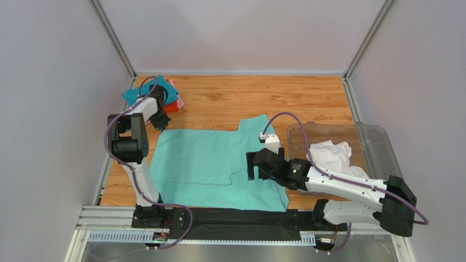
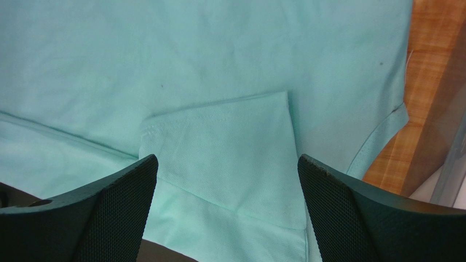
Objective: Fold and stack the t-shirts
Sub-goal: Fold the tshirt
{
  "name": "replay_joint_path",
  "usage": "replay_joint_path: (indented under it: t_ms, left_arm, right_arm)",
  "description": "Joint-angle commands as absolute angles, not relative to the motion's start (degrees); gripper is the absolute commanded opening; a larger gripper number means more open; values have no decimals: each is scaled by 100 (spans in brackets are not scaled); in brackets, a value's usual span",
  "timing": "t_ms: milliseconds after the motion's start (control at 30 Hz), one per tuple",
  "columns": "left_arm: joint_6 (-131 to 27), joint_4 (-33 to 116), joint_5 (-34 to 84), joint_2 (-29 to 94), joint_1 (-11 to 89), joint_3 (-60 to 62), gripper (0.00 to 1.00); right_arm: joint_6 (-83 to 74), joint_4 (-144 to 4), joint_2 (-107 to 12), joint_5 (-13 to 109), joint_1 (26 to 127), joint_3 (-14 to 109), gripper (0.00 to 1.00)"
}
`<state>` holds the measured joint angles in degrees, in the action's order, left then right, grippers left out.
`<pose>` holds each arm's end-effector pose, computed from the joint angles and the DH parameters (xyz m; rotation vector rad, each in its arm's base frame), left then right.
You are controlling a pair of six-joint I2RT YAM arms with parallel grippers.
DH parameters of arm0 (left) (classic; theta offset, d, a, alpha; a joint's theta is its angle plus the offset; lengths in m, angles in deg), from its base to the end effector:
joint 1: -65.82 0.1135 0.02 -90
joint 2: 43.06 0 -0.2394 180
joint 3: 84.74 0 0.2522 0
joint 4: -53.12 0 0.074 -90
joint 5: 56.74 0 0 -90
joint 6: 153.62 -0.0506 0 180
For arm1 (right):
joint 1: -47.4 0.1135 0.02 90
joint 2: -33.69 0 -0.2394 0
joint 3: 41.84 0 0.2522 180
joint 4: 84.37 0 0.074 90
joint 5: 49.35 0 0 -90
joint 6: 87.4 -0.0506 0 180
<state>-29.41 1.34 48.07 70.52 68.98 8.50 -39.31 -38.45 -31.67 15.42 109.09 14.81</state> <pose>0.3887 0.0344 0.1283 -0.9391 2.6005 0.2298 0.1322 0.2000 0.1952 -0.2447 2.4057 0.2706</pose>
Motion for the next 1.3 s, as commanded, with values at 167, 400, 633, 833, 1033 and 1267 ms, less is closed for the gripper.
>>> replay_joint_path:
  t_ms: [167,400,633,833,1033,1267]
  left_arm:
    - [-3119,359,4355,6803,6933,777,0]
    - [-3128,403,4328,6786,6925,751,0]
    - [-3137,465,4460,6610,6995,619,0]
    - [-3128,482,4434,6583,7074,584,0]
    - [-3128,535,4276,6557,7083,575,0]
    - [-3137,552,4249,6540,7092,558,0]
  right_arm:
    - [-3292,-3791,-4144,1779,9347,3149,100]
    - [-2686,-3352,-6296,1806,8221,5196,100]
    - [-2500,-2597,-8371,1876,7571,7403,100]
    - [-2685,-2236,-9532,1973,7315,8484,97]
    - [-2711,-2244,-9911,1955,7210,8574,92]
    - [-2808,-2376,-9999,2158,7174,8214,71]
